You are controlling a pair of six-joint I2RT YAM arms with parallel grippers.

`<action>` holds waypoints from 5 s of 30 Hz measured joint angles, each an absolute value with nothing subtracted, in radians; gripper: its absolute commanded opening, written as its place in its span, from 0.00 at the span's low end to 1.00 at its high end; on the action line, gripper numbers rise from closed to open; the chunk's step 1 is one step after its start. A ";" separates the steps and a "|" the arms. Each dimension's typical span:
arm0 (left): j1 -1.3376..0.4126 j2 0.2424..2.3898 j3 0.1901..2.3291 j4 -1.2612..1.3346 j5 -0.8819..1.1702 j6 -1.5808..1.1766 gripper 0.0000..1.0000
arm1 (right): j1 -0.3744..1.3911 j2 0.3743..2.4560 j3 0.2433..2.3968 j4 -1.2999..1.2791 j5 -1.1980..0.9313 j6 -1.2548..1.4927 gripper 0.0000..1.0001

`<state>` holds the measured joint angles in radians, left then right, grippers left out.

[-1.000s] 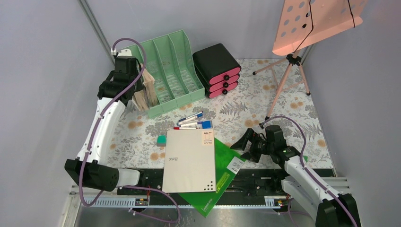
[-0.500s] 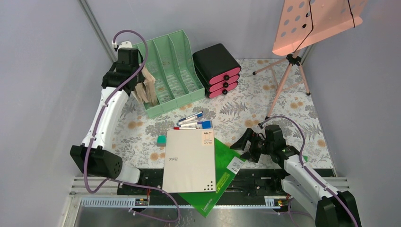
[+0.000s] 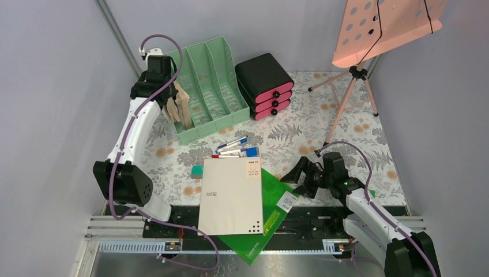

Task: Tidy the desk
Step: Place the book in the storage box, then pick up the folder from the center of the board.

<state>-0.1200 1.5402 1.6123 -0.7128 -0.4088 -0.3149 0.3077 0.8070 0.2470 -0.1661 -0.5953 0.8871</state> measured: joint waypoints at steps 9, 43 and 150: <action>-0.103 1.615 1.637 -0.687 -0.397 -0.334 0.00 | 0.308 0.814 0.247 -0.166 -0.595 0.887 0.99; -0.060 1.757 1.766 -0.664 -0.261 -0.388 0.76 | 0.308 0.815 0.247 -0.166 -0.596 0.887 1.00; -0.613 0.979 0.398 -0.723 0.215 -0.978 0.62 | 0.883 1.315 0.308 0.406 -0.414 1.217 0.86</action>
<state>-0.6132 0.9791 0.3985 -0.7235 0.2153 -0.9783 0.8825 1.3148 0.3080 0.4065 -0.4137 1.2171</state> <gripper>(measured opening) 0.638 0.919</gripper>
